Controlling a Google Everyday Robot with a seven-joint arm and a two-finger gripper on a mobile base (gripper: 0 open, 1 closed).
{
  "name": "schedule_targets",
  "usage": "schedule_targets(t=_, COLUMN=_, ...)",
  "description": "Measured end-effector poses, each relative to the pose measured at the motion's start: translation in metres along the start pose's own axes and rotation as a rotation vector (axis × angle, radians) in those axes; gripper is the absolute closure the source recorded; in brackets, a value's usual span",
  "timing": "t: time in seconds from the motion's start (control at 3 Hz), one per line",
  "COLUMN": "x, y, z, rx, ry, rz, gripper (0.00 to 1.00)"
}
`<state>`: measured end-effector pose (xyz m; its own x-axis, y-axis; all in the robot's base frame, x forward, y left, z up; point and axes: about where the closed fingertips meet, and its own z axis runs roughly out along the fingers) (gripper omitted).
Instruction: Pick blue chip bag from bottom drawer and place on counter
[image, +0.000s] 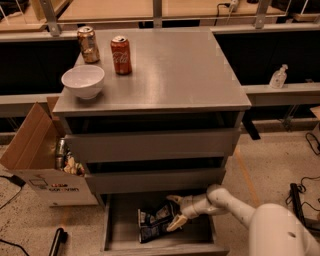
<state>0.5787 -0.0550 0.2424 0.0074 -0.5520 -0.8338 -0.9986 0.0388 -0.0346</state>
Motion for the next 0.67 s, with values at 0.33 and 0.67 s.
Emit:
schedule_targets(t=0.33, x=0.052, y=-0.002, z=0.057, rx=-0.014, ry=0.035, rz=0.019, gripper=0.19)
schedule_targets(t=0.67, x=0.08, y=-0.002, z=0.088, rx=-0.002, ry=0.064, rz=0.012, gripper=0.05)
